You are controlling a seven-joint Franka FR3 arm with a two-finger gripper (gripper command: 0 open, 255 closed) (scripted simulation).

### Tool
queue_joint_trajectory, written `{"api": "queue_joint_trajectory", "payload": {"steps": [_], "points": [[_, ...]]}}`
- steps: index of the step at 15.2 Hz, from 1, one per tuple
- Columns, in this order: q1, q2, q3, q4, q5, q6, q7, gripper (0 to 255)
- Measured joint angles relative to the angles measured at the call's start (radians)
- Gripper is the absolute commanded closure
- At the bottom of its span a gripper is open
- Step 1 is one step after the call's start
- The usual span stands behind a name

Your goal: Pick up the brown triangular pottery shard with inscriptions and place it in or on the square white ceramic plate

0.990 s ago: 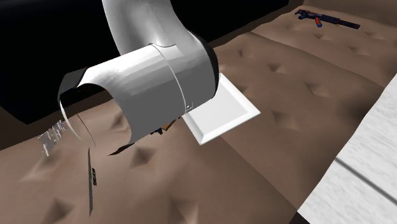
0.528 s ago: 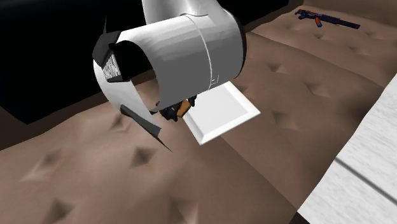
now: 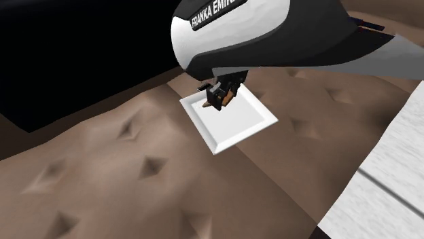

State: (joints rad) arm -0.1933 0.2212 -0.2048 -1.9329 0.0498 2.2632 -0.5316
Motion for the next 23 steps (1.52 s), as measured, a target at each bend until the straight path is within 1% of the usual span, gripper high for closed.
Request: {"api": "queue_joint_trajectory", "payload": {"steps": [2,5,18,19,20,21,23], "points": [[-0.029,0.034,-0.011,0.053,0.017,-0.020,-0.047,255],[-0.054,0.056,-0.020,0.065,0.031,-0.012,-0.088,255],[-0.066,0.149,-0.007,0.012,0.064,0.131,-0.113,255],[-0.065,0.149,-0.007,0.012,0.064,0.131,-0.113,0],[-0.066,0.149,-0.007,0.012,0.064,0.131,-0.113,0],[-0.076,0.153,0.005,0.015,0.085,0.144,-0.138,0],[-0.118,0.181,0.050,0.059,0.161,0.165,-0.233,0]]}}
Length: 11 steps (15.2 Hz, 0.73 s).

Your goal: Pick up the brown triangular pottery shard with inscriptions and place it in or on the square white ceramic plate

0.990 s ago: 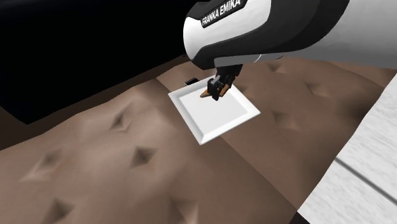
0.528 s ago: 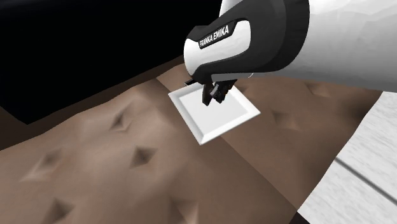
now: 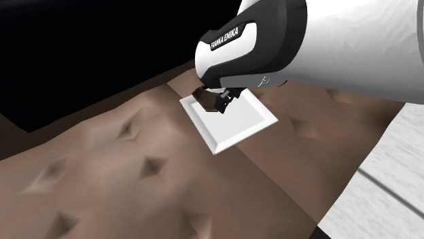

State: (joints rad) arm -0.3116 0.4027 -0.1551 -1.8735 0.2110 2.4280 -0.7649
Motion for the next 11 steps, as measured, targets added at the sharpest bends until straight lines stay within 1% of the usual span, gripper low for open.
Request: {"api": "queue_joint_trajectory", "payload": {"steps": [3,6,8,11], "points": [[-0.077,0.056,0.089,0.078,0.138,0.033,-0.174,0],[-0.157,0.109,0.184,0.160,0.269,0.041,-0.346,0],[-0.173,0.139,0.210,0.193,0.301,0.048,-0.389,0],[-0.175,0.172,0.221,0.213,0.313,0.066,-0.405,0]]}}
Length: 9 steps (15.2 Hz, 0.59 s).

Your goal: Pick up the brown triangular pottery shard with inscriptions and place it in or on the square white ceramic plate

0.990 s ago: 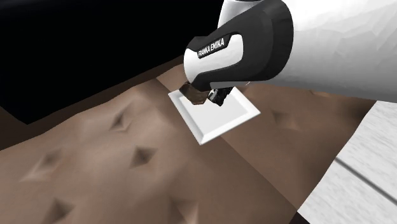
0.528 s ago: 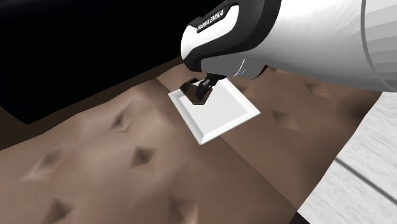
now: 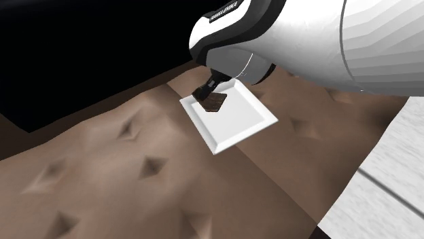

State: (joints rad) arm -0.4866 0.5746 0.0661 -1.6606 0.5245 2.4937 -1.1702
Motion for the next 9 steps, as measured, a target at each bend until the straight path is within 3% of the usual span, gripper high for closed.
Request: {"api": "queue_joint_trajectory", "payload": {"steps": [9], "points": [[0.006,0.043,0.006,0.024,0.004,0.022,-0.003,0]]}}
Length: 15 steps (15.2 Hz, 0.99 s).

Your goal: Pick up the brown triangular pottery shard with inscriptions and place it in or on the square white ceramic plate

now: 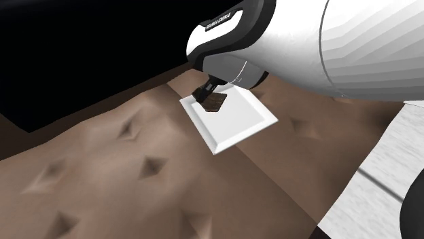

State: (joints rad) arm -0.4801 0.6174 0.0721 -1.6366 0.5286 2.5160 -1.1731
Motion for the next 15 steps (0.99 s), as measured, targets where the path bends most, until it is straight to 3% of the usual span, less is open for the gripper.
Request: {"api": "queue_joint_trajectory", "payload": {"steps": [1,2,11,12,15], "points": [[0.000,0.000,0.000,0.000,0.000,0.000,0.000,0],[0.000,0.000,0.000,0.000,0.000,0.000,0.000,255],[-0.003,-0.005,0.000,0.000,0.001,0.001,-0.003,255],[-0.003,-0.005,0.000,0.000,0.001,0.001,-0.003,0],[0.033,-0.053,-0.012,-0.062,-0.019,0.063,0.012,0]]}}
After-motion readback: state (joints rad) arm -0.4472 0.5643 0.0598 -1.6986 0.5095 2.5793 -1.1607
